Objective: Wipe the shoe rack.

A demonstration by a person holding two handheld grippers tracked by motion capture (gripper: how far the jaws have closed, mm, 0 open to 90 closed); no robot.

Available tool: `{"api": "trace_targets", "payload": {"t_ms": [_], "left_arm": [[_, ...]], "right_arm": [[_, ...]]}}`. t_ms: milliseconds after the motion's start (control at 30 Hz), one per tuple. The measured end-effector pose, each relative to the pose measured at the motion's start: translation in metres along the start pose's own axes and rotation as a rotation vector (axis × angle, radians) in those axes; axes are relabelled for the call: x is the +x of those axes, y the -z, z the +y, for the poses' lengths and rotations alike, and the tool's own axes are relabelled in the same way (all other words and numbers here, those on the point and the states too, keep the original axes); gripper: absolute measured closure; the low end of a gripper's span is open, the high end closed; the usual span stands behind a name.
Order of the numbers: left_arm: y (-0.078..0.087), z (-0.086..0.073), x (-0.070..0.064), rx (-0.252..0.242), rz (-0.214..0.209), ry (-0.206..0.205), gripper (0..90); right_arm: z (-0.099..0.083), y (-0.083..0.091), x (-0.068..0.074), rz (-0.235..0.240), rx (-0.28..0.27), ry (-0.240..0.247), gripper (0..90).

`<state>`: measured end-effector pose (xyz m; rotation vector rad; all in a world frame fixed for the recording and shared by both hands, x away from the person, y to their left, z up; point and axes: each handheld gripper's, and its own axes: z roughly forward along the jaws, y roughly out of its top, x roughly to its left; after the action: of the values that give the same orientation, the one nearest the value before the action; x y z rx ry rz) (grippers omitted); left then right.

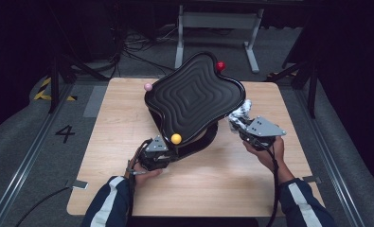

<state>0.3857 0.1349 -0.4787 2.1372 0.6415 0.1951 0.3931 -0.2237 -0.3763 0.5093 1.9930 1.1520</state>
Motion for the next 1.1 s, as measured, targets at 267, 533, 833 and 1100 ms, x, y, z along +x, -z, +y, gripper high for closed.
{"api": "trace_targets", "payload": {"t_ms": [267, 533, 833, 1100], "left_arm": [[0.0, 0.0, 0.0, 0.0, 0.0, 0.001, 73.2], [0.0, 0.0, 0.0, -0.004, 0.0, 0.008, 73.2], [0.0, 0.0, 0.0, 0.0, 0.006, 0.002, 73.2], [0.0, 0.0, 0.0, 0.0, 0.002, 0.004, 73.2]], "right_arm": [[0.003, 0.01, -0.019, -0.061, -0.021, -0.081, 78.6], [0.006, 0.006, -0.023, -0.074, -0.042, -0.091, 78.7], [0.013, 0.007, -0.004, 0.004, -0.042, 0.02, 77.9], [0.019, -0.003, 0.014, 0.052, -0.026, 0.057, 78.1]]}}
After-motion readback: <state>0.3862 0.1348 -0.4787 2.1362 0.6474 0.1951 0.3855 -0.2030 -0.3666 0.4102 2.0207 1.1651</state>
